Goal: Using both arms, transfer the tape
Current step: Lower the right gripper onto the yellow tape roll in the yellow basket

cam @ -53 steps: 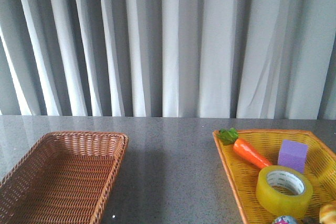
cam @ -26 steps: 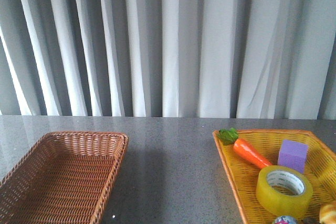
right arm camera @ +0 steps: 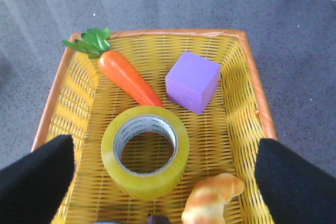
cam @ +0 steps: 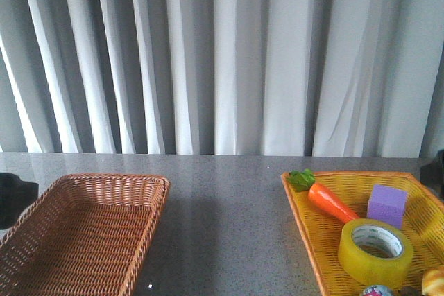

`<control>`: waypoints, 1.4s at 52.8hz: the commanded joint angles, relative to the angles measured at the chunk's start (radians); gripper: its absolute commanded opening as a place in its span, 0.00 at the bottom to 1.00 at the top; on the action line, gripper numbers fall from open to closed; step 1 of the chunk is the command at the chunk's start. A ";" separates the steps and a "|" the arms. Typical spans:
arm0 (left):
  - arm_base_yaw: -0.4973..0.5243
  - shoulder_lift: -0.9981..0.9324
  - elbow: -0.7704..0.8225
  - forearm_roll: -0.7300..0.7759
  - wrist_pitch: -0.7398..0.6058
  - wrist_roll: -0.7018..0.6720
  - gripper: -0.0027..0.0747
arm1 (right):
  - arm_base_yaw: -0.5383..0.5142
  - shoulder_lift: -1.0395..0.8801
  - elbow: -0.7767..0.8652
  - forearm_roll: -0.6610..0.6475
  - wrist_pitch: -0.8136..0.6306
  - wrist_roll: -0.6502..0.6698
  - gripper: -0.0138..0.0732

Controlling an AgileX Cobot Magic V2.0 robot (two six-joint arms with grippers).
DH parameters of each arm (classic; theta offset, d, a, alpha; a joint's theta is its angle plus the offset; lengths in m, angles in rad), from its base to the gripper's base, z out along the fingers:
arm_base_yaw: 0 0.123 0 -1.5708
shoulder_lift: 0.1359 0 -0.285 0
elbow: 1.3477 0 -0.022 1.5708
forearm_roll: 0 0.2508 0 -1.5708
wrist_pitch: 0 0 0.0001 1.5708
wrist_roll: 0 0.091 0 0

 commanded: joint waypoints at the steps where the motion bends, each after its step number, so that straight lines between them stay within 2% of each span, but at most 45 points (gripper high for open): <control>1: -0.004 0.013 -0.036 -0.007 -0.012 -0.006 0.91 | -0.001 0.114 -0.156 -0.038 0.052 0.048 0.98; 9: -0.004 0.021 -0.036 -0.007 0.003 -0.006 0.87 | -0.001 0.344 -0.388 -0.046 0.280 0.067 0.94; 16: -0.004 0.020 -0.036 -0.007 0.018 -0.006 0.81 | -0.001 0.474 -0.468 -0.048 0.299 0.067 0.88; 26: -0.004 0.020 -0.036 -0.007 0.028 -0.006 0.75 | -0.001 0.588 -0.483 -0.099 0.316 0.058 0.83; 61: -0.004 0.020 -0.036 -0.007 0.022 -0.006 0.75 | -0.001 0.742 -0.484 -0.099 0.328 0.013 0.80; 68: -0.004 0.020 -0.036 -0.007 0.024 -0.006 0.75 | -0.001 0.755 -0.484 -0.124 0.325 0.013 0.69; 74: -0.004 0.020 -0.036 -0.007 0.030 -0.006 0.75 | -0.001 0.755 -0.484 -0.135 0.326 0.013 0.54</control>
